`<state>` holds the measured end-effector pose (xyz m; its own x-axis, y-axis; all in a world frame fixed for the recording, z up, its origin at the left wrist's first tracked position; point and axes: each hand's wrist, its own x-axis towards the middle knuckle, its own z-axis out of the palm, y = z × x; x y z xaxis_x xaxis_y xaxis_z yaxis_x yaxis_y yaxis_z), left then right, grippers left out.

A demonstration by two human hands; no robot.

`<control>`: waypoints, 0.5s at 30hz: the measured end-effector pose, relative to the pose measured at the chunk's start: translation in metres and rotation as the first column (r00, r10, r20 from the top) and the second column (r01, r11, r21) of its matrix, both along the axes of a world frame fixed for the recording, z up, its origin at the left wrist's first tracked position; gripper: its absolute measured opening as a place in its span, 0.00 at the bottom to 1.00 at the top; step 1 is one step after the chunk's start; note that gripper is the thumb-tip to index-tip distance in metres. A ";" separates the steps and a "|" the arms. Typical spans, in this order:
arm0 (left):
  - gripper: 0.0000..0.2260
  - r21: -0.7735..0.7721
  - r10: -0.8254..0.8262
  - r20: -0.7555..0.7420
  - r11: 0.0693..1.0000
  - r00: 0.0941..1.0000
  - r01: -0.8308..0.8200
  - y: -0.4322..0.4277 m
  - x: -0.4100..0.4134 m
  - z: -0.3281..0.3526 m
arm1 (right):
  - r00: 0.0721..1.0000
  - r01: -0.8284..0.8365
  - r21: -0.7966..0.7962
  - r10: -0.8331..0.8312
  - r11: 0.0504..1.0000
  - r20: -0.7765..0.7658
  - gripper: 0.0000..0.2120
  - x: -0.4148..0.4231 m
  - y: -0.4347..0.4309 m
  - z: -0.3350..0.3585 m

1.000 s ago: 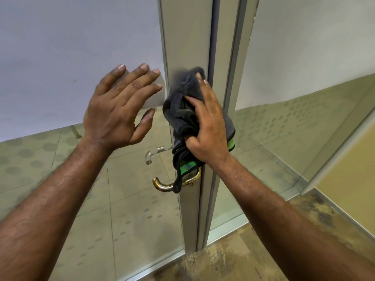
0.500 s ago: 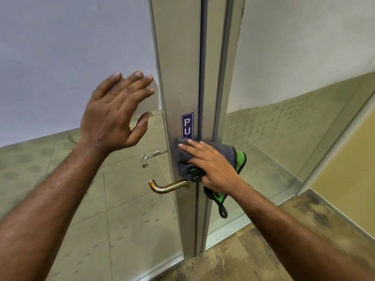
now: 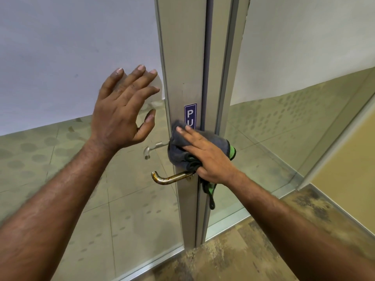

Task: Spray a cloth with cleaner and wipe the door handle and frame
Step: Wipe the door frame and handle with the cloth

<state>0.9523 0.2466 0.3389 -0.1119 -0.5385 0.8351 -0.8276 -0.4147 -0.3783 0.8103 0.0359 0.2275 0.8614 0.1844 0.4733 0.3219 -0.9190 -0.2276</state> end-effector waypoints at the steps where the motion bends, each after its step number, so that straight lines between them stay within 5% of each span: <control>1: 0.18 -0.008 0.004 -0.001 1.000 1.000 -0.004 0.000 0.001 -0.005 | 0.998 -0.016 -0.033 0.015 0.999 -0.053 0.25 -0.003 -0.004 -0.003; 4: 0.19 -0.045 0.009 -0.019 0.999 1.000 -0.010 -0.002 0.003 -0.017 | 0.993 0.014 -0.033 -0.018 0.999 -0.118 0.23 -0.015 -0.015 -0.012; 10: 0.20 -0.055 0.125 0.032 0.991 0.992 -0.123 -0.005 0.002 -0.048 | 0.975 0.192 0.142 -0.205 0.971 0.089 0.26 -0.020 -0.018 -0.018; 15: 0.20 -0.087 0.190 0.101 0.980 0.977 -0.181 -0.009 0.005 -0.053 | 0.993 0.090 0.148 -0.100 0.985 0.059 0.29 0.002 0.005 -0.010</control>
<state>0.9574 0.2378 0.2858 -0.1077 -0.4934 0.8631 -0.6895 -0.5884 -0.4224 0.8119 0.0406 0.2177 0.8376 0.0286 0.5456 0.2532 -0.9052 -0.3413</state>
